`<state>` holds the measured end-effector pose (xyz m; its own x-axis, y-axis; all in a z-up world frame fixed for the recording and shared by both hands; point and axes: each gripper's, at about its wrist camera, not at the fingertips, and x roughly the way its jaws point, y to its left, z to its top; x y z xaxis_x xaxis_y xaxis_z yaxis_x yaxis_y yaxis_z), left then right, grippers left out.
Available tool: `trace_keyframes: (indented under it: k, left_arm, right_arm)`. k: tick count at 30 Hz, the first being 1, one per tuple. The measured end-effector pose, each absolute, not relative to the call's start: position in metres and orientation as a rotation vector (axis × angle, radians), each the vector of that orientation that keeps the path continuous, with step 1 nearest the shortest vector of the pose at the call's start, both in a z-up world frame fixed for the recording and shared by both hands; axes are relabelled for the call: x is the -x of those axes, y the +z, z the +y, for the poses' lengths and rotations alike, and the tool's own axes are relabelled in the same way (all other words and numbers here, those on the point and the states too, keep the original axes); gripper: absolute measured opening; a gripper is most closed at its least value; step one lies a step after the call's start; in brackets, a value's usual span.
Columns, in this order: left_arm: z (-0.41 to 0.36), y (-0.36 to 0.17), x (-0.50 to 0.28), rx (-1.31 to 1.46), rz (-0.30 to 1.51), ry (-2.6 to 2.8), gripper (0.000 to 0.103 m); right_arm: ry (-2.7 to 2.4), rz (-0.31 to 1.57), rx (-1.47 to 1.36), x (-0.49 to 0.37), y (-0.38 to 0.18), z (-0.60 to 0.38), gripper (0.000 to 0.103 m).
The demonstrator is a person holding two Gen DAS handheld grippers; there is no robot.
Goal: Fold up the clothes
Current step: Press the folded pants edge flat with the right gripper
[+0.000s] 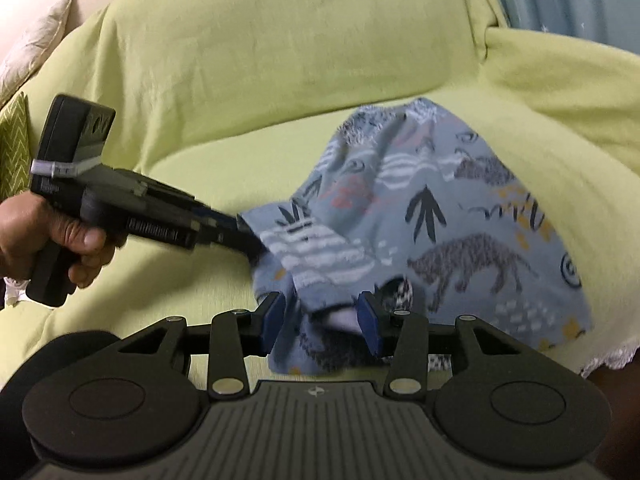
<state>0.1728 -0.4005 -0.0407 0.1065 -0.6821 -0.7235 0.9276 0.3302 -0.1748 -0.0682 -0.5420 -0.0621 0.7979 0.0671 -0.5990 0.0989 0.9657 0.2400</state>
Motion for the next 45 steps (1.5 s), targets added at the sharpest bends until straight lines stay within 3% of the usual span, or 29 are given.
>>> trace_keyframes:
  k: [12,13,14,18,21,25,28,33,37,45]
  left_arm:
    - [-0.393,-0.040,-0.172,-0.403,0.805,-1.157,0.001]
    - [-0.393,-0.040,-0.172,-0.407,0.802,-1.157,0.001]
    - [-0.393,-0.039,-0.170,-0.418,0.794,-1.161,0.001]
    - [-0.389,-0.031,-0.154,-0.442,0.719,-1.232,0.001]
    - [-0.392,-0.030,-0.146,-0.499,0.676,-1.233,0.001]
    - [-0.397,-0.037,-0.146,-0.567,0.681,-1.190,0.001]
    - [-0.395,-0.040,-0.150,-0.570,0.697,-1.181,0.001]
    - [-0.392,-0.043,-0.156,-0.545,0.708,-1.176,0.001]
    - [-0.394,-0.043,-0.158,-0.540,0.701,-1.170,0.002]
    - [-0.396,-0.037,-0.157,-0.594,0.679,-1.168,0.005]
  right_arm:
    - [0.050,0.638,-0.326,0.047,-0.076,-0.531,0.044]
    - [0.054,0.649,-0.332,0.045,-0.078,-0.531,0.030]
    - [0.057,0.659,-0.341,0.043,-0.079,-0.532,0.005]
    - [0.014,0.642,-0.348,0.057,-0.060,-0.545,0.001]
    - [-0.050,0.563,-0.125,0.078,-0.028,-0.531,0.001]
    - [0.030,0.669,-0.097,0.076,-0.047,-0.513,0.001]
    - [0.040,0.766,-0.189,0.071,-0.076,-0.513,0.009]
    - [-0.004,0.727,-0.266,0.087,-0.073,-0.523,0.021]
    - [-0.037,0.666,-0.086,0.098,-0.065,-0.509,0.055]
    - [0.052,0.653,0.257,0.078,-0.071,-0.464,0.056]
